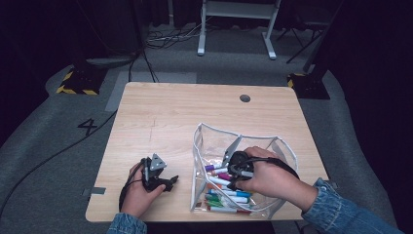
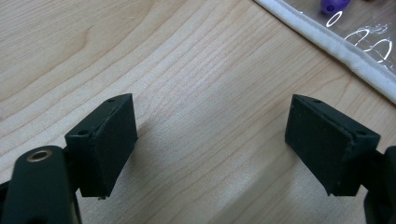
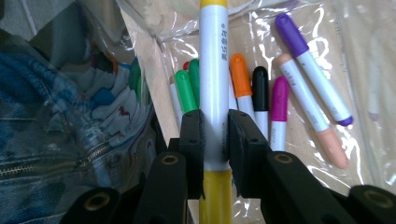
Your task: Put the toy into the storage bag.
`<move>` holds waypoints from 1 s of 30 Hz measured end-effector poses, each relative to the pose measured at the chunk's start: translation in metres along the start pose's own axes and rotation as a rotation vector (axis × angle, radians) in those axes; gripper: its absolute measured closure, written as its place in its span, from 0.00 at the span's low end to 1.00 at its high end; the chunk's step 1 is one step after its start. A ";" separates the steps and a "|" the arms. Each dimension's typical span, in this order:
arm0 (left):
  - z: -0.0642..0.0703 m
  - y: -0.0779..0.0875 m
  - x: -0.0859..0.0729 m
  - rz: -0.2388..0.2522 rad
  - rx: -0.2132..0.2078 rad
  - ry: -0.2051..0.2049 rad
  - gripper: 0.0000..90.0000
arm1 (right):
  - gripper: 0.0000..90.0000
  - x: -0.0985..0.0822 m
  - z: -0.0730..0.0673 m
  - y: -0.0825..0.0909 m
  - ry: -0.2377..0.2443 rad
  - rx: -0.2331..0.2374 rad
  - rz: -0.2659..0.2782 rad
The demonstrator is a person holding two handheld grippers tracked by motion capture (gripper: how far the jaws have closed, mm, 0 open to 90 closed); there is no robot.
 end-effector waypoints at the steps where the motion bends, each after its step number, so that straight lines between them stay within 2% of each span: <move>1: 0.000 0.000 0.000 0.000 0.000 0.000 0.19 | 0.86 0.000 0.001 -0.003 0.000 0.000 -0.011; 12: 0.000 0.000 0.000 -0.001 -0.001 -0.004 0.19 | 0.86 -0.006 0.011 -0.034 -0.019 0.022 -0.136; 20: 0.000 0.000 0.000 -0.001 -0.003 -0.004 0.19 | 0.85 -0.012 0.017 -0.045 -0.022 0.024 -0.198; 21: -0.001 0.000 0.000 0.000 -0.002 -0.006 0.19 | 0.83 -0.013 0.018 -0.045 -0.022 0.024 -0.204; 22: 0.000 0.000 0.000 -0.001 -0.002 -0.004 0.19 | 0.75 -0.012 0.020 -0.046 -0.016 0.006 -0.192; 24: 0.000 0.000 0.000 -0.001 -0.002 -0.004 0.19 | 0.64 -0.007 0.024 -0.044 0.044 -0.040 -0.138; 26: 0.000 0.000 0.000 0.000 -0.002 -0.005 0.19 | 0.60 -0.006 0.026 -0.040 0.065 -0.065 -0.116; 30: 0.000 0.000 0.000 0.000 -0.002 -0.005 0.19 | 0.55 -0.004 0.025 -0.030 0.067 -0.076 -0.073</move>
Point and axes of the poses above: each handheld gripper's, and its own axes: y roughly backward along the jaws, x roughly out of its top, z roughly to its right, the point moved 7 cm from there along -y, roughly forward along the jaws, and after that the axes turned 9 degrees about x, right-handed, at the moved point
